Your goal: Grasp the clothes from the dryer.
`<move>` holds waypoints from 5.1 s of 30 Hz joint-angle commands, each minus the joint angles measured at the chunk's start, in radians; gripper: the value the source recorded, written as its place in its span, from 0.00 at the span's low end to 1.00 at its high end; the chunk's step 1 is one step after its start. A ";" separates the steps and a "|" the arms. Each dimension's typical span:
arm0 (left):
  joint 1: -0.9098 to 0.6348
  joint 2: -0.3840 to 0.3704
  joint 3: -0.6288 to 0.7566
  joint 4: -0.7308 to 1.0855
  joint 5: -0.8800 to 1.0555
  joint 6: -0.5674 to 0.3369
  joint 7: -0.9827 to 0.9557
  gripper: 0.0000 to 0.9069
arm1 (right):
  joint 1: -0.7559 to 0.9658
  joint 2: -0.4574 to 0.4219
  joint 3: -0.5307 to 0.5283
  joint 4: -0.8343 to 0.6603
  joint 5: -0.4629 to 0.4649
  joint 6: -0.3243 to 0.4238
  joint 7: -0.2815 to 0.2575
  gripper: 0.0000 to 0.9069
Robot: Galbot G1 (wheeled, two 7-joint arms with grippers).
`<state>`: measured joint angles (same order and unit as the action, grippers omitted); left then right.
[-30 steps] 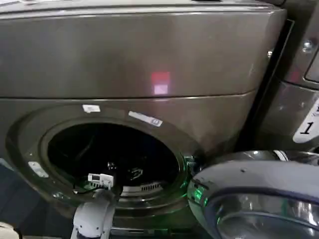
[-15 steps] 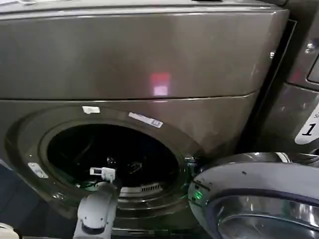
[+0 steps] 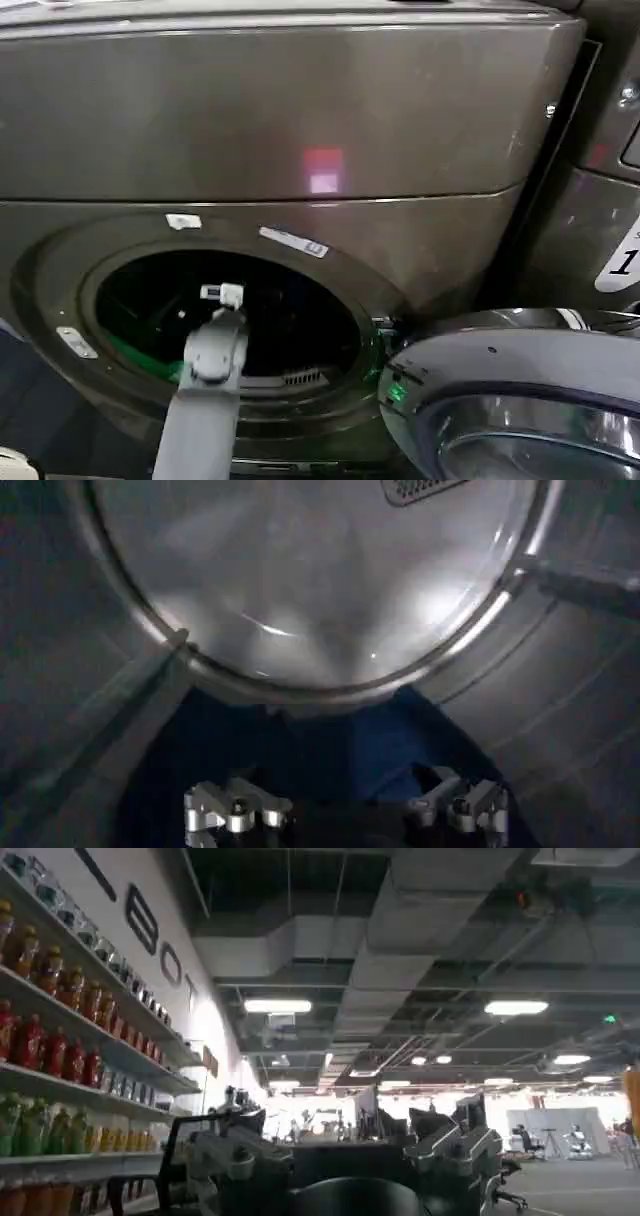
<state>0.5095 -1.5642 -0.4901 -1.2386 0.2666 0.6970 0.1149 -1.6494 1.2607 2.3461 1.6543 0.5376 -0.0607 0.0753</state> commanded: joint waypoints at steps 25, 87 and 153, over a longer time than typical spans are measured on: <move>-0.259 0.006 -0.020 0.251 1.331 -0.803 1.062 1.00 | 0.009 0.012 -0.028 0.006 -0.015 0.003 -0.006 1.00; -0.317 0.030 -0.051 0.583 1.110 -0.725 1.144 0.00 | 0.025 0.020 -0.078 0.028 -0.038 0.012 -0.005 1.00; -0.224 0.010 -0.091 0.287 0.677 -0.600 0.878 0.00 | 0.024 0.019 -0.100 0.050 -0.025 -0.015 -0.007 1.00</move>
<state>0.2479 -1.5490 -0.5563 -0.8301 1.2326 0.0429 1.1882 -1.6275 1.2778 2.2481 1.6993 0.5087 -0.0699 0.0682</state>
